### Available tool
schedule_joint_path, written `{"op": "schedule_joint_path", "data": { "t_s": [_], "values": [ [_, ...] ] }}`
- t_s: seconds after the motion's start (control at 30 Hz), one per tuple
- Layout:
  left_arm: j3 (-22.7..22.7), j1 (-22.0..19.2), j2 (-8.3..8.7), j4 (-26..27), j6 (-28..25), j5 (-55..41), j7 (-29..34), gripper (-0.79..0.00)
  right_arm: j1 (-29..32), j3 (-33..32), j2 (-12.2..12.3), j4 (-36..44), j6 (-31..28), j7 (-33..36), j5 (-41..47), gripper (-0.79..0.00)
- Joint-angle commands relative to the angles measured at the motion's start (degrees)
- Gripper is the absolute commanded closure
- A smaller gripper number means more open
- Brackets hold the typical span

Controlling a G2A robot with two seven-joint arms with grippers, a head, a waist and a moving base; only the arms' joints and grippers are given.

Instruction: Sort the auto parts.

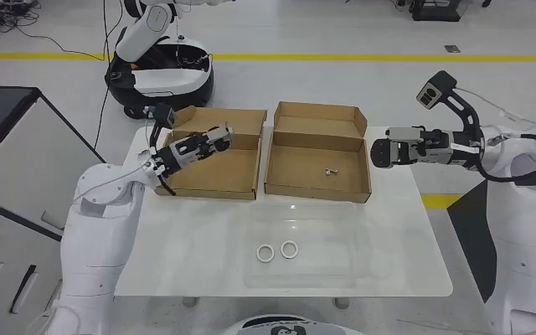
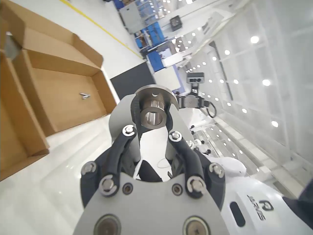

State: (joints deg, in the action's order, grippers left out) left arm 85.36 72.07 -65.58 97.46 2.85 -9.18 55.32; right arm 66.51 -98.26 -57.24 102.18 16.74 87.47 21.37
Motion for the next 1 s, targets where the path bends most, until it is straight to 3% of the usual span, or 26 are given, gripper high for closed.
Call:
{"op": "schedule_joint_path", "data": {
  "t_s": [0.0, 0.23, 0.53, 0.8, 0.97],
  "values": [
    [-2.2, -2.3, 0.31, -0.5, 3.3, 8.1, 1.0, 0.000, 0.0, 0.0, 0.0, 0.0, 0.0, 0.0, 0.0, -0.785],
    [-10.5, -10.2, 0.44, -4.7, 12.9, 23.7, 2.2, 0.000, 0.0, 0.0, 0.0, 0.0, 0.0, 0.0, 0.0, -0.785],
    [-21.2, -16.9, -0.10, -11.2, 19.0, 42.1, 1.2, 0.000, 0.0, 0.0, 0.0, 0.0, 0.0, 0.0, 0.0, -0.785],
    [-28.6, -20.2, -1.26, -15.9, 22.0, 49.9, 3.5, 0.000, 0.0, 0.0, 0.0, 0.0, 0.0, 0.0, 0.0, -0.785],
    [-30.1, -21.3, -1.97, -16.8, 24.9, 49.3, 5.1, 0.000, 0.0, 0.0, 0.0, 0.0, 0.0, 0.0, 0.0, -0.785]
  ]
}}
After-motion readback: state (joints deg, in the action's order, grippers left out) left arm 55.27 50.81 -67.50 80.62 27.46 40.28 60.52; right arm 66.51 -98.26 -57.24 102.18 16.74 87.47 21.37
